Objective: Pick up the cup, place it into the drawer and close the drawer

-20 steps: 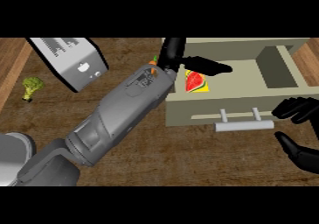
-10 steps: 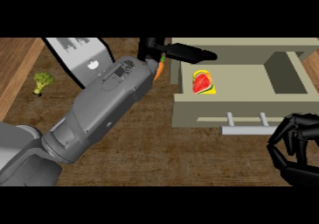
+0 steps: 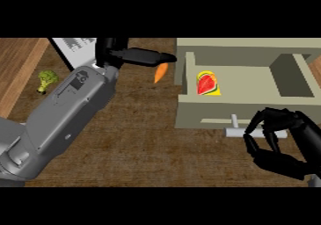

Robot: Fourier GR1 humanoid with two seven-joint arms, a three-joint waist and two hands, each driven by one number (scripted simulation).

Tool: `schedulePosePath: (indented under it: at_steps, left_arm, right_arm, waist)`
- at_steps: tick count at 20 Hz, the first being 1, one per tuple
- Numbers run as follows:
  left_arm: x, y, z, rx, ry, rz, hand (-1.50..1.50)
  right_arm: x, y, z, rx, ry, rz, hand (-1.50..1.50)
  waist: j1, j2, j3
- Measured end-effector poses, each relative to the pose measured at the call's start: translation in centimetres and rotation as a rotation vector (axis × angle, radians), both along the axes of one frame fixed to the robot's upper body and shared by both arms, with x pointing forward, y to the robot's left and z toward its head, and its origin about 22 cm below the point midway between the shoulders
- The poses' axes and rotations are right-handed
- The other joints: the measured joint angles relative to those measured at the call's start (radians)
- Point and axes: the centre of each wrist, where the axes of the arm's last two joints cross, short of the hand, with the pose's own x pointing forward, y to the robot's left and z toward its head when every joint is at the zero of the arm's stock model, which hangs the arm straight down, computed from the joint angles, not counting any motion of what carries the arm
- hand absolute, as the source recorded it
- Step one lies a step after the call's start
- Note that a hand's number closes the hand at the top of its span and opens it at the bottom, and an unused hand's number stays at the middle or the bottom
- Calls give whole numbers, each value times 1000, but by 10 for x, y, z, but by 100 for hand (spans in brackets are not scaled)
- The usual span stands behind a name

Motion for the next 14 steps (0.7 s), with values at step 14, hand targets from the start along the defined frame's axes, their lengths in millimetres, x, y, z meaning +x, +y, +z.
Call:
schedulePosePath:
  at_steps: [14]
  left_arm:
    - [-39,88,-22,-35,25,12,-150]
  right_arm:
    - [64,38,-78,-513,-33,-4,150]
  waist:
    - [25,8,1]
